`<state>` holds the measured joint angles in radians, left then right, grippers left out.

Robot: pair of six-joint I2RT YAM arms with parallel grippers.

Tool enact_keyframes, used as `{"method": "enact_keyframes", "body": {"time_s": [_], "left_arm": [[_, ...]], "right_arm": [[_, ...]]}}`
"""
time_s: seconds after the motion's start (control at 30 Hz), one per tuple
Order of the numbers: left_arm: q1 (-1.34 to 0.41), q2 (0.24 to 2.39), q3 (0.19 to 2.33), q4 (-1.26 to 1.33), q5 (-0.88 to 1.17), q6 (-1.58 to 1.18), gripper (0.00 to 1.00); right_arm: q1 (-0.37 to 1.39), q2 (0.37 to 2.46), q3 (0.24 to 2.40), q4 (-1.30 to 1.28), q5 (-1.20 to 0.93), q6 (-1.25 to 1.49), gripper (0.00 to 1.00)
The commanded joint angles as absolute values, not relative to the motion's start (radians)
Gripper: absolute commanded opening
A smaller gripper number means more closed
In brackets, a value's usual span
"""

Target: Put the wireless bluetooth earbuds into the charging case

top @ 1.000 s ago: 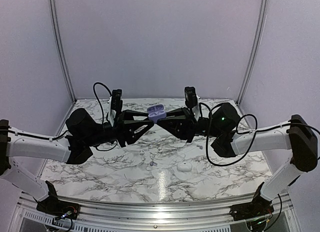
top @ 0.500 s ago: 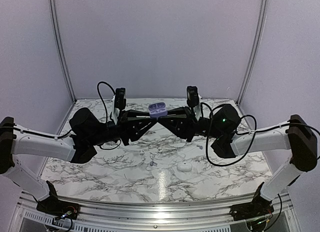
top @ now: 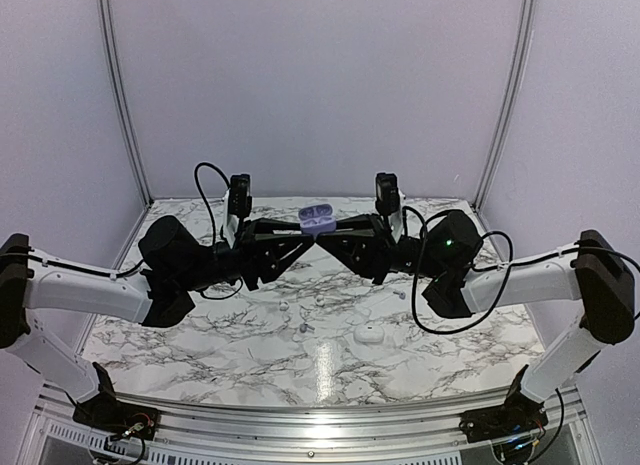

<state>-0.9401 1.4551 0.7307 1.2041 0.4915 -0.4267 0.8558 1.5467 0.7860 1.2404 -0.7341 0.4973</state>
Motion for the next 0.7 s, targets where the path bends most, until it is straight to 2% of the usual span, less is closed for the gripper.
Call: {"method": "enact_keyframes", "body": {"time_s": [0.0, 0.2, 0.43, 0.5, 0.67], "left_arm": [[-0.943, 1.459, 0.754, 1.269, 0.490, -0.432, 0.34], [-0.944, 1.461, 0.752, 1.270, 0.488, -0.439, 0.34], [-0.944, 1.470, 0.758, 1.271, 0.490, -0.443, 0.23], [-0.944, 1.468, 0.753, 1.270, 0.492, -0.442, 0.20], [-0.942, 1.466, 0.740, 1.270, 0.507, -0.445, 0.15]], "right_arm": [[0.871, 1.548, 0.777, 1.243, -0.741, 0.493, 0.00], [0.871, 1.554, 0.775, 1.251, -0.738, 0.498, 0.00], [0.871, 1.557, 0.782, 1.246, -0.741, 0.497, 0.00], [0.871, 1.552, 0.783, 1.230, -0.740, 0.490, 0.05], [0.853, 1.539, 0.789, 1.174, -0.750, 0.490, 0.25]]}}
